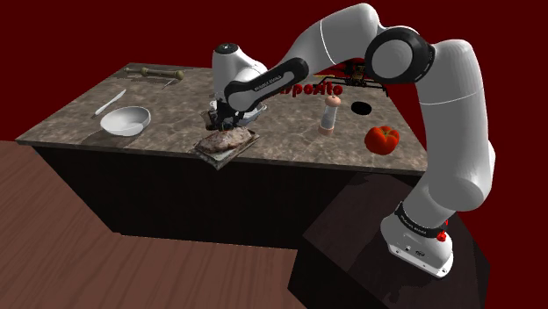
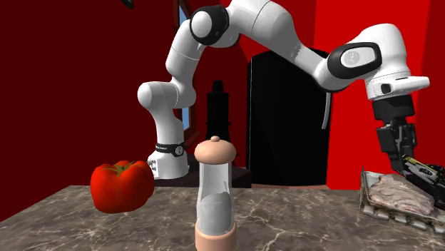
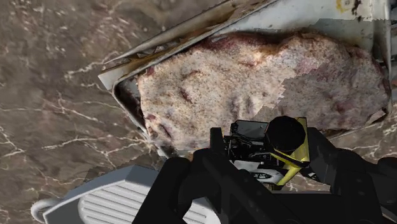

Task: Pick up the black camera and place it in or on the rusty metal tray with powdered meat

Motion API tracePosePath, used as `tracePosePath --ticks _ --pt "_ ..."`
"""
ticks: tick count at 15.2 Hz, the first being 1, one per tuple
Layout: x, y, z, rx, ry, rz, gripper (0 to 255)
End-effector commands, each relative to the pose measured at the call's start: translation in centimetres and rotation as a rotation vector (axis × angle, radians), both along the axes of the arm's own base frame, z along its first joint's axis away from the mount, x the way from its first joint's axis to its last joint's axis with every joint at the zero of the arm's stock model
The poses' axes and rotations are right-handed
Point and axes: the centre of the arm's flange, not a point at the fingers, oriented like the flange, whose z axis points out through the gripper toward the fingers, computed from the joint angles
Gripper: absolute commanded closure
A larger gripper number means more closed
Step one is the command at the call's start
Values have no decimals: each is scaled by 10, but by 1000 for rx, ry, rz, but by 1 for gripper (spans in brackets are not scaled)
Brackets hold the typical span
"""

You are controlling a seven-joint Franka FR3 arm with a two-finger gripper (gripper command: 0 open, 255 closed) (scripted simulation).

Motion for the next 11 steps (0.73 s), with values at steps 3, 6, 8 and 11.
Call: tracePosePath --ticks 3,6,8,11 --pt "-1 0 -21 0 -1 0 255" --pt "-1 0 -29 0 -1 0 255" --pt "-1 0 -29 0 -1 0 255" --pt "-1 0 -29 0 -1 0 255"
